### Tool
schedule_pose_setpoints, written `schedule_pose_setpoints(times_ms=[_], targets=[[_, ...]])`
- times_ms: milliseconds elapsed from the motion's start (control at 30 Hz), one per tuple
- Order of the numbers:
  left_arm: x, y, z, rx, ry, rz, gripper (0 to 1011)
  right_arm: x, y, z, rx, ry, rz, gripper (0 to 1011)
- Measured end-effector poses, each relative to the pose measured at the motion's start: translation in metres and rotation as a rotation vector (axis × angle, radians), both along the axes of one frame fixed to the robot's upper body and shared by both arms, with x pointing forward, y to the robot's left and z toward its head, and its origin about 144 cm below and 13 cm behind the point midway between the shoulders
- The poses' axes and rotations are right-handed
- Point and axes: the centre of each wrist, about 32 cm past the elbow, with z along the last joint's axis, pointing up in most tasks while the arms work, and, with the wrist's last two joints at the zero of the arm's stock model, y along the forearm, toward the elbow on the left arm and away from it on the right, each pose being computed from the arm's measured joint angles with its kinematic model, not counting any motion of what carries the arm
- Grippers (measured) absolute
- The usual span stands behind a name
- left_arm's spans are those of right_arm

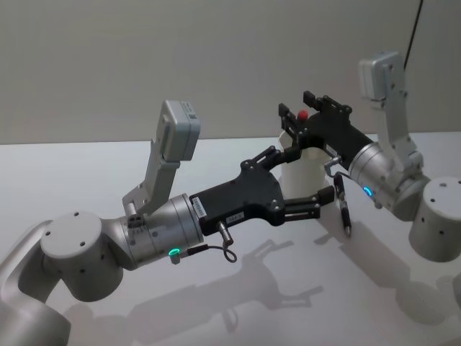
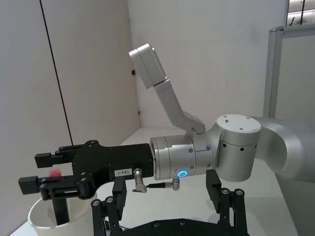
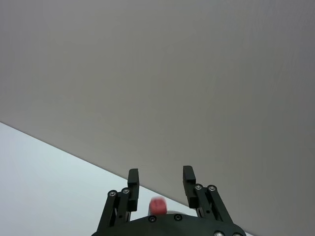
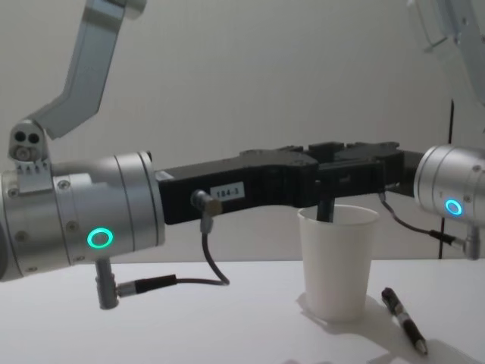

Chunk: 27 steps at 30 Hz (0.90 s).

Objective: Place the pen into the pen holder.

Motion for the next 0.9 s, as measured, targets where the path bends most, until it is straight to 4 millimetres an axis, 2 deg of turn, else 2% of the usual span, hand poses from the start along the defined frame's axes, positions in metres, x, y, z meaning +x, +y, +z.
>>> schedule_pose_setpoints(times_ms=[200, 233, 300, 333, 467, 533, 633, 900], targets=[[0.0000, 0.0000, 0.0000, 0.000, 0.000, 0.000, 1001, 0.0007, 0.0011, -0.0007, 0.001, 0.010, 0.002, 674], [0.0000, 0.0000, 0.0000, 0.000, 0.000, 0.000, 1001, 0.0009, 0.0013, -0.0008, 0.001, 0.011, 0.002, 733], [0.0000, 0.0000, 0.0000, 0.000, 0.000, 0.000, 1001, 0.0011, 0.0015, -0.0009, 0.001, 0.014, 0.002, 766], [0.0000, 0.0000, 0.0000, 0.000, 0.000, 0.000, 1001, 0.0012, 0.0015, -0.0009, 0.001, 0.014, 0.002, 830], [0.0000, 0.0000, 0.0000, 0.000, 0.000, 0.000, 1001, 0.0014, 0.0020, -0.0011, 0.001, 0.018, 0.004, 896], [0.0000, 0.0000, 0.0000, 0.000, 0.000, 0.000, 1001, 0.0015, 0.0020, -0.0011, 0.001, 0.018, 0.004, 963], [0.0000, 0.0000, 0.0000, 0.000, 0.000, 0.000, 1001, 0.0014, 0.0018, -0.0010, 0.003, 0.018, 0.005, 1001], [0.0000, 0.0000, 0.0000, 0.000, 0.000, 0.000, 1001, -0.0025, -0.0006, 0.0025, 0.023, 0.001, 0.009, 1001]])
